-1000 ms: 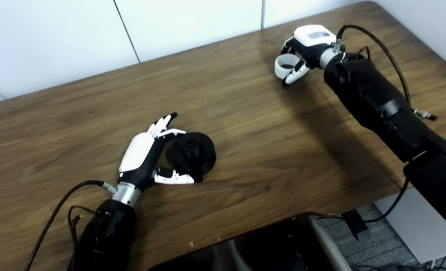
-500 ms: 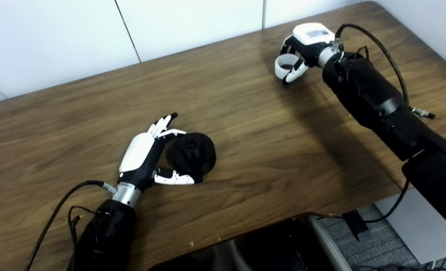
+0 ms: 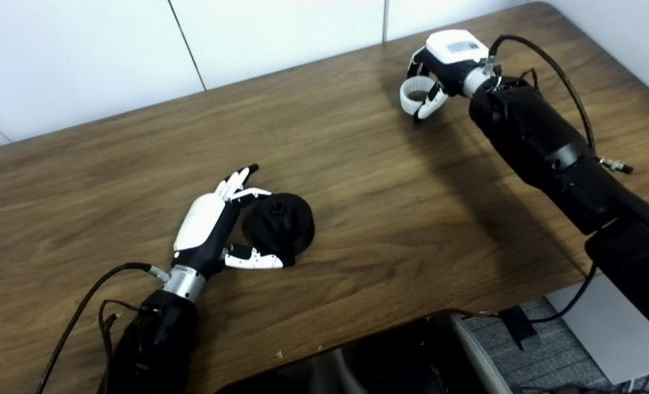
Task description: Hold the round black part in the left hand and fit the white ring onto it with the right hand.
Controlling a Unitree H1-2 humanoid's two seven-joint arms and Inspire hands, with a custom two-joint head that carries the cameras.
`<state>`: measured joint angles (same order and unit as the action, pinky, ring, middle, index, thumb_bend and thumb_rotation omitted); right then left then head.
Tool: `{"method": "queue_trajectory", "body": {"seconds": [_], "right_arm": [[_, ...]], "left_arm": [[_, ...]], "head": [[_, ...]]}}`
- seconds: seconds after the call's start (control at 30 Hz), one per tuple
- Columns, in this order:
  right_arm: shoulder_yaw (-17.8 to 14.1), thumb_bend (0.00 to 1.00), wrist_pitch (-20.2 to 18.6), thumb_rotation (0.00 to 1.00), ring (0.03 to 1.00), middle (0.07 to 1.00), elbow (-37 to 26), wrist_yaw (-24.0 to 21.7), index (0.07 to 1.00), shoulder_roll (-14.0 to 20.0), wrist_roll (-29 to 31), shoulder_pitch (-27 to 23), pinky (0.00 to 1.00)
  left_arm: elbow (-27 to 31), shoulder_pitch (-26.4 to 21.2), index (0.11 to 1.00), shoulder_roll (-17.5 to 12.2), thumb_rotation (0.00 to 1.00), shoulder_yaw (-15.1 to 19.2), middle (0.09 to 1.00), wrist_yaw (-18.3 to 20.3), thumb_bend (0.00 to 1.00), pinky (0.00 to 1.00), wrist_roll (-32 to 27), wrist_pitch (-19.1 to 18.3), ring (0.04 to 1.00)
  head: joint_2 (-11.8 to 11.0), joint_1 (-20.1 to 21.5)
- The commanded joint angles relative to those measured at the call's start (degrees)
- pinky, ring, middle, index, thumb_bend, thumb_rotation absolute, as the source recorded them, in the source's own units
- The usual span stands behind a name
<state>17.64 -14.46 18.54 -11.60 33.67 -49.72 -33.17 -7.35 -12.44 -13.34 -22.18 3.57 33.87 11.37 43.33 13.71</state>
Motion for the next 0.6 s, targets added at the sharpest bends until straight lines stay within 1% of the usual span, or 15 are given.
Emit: {"method": "queue_trajectory", "body": {"seconds": [0.0,0.03,0.1,0.17,0.37,0.47,0.57], "right_arm": [[-0.91,0.64,0.08,0.17,0.711,0.564,-1.66,1.36,0.627,1.96,-0.8,-1.63,0.86],[-0.97,0.56,0.07,0.16,0.714,0.558,-2.1,1.53,0.55,2.09,-0.9,-1.63,0.86],[-1.09,0.53,-0.14,0.15,0.715,0.554,-3.11,1.32,0.51,2.37,-1.05,-1.73,0.87],[-1.22,0.51,-0.28,0.15,0.716,0.548,-4.46,0.84,0.498,2.74,-1.17,-1.93,0.91],[-1.96,0.51,0.12,0.15,0.701,0.545,-8.56,0.14,0.496,3.75,-1.24,-2.32,0.9],[-2.25,0.51,0.01,0.15,0.675,0.534,-10.59,-0.38,0.496,4.22,-1.7,-2.5,0.87],[-2.4,0.51,-0.4,0.15,0.684,0.528,-12.45,-1.75,0.496,4.68,-2.22,-2.8,0.9]], "left_arm": [[0.4,0.28,0.638,-0.99,0.38,0.1,1.0,0.63,1.0,1.0,1.49,-0.66,1.0],[0.35,0.24,0.637,-0.98,0.38,0.09,1.0,0.62,1.0,1.0,1.43,-0.64,1.0],[0.26,0.18,0.637,-0.98,0.38,0.08,1.0,0.61,1.0,1.0,1.39,-0.63,1.0],[0.14,0.15,0.639,-0.97,0.37,0.08,1.0,0.53,1.0,1.0,1.46,-0.65,1.0],[-0.13,0.14,0.639,-0.94,0.37,0.03,1.0,0.29,1.0,1.0,1.67,-0.5,1.0],[-0.29,0.15,0.639,-0.95,0.38,-0.02,1.0,0.25,1.0,1.0,1.65,-0.35,1.0],[-0.37,0.16,0.638,-0.91,0.38,0.02,1.0,0.31,1.0,1.0,1.38,-0.16,1.0]], "head": [[0.04,-0.17],[0.06,-0.18],[-0.01,-0.1],[-0.01,-0.09],[0.0,0.0],[0.02,-0.05],[0.08,-0.04]]}}
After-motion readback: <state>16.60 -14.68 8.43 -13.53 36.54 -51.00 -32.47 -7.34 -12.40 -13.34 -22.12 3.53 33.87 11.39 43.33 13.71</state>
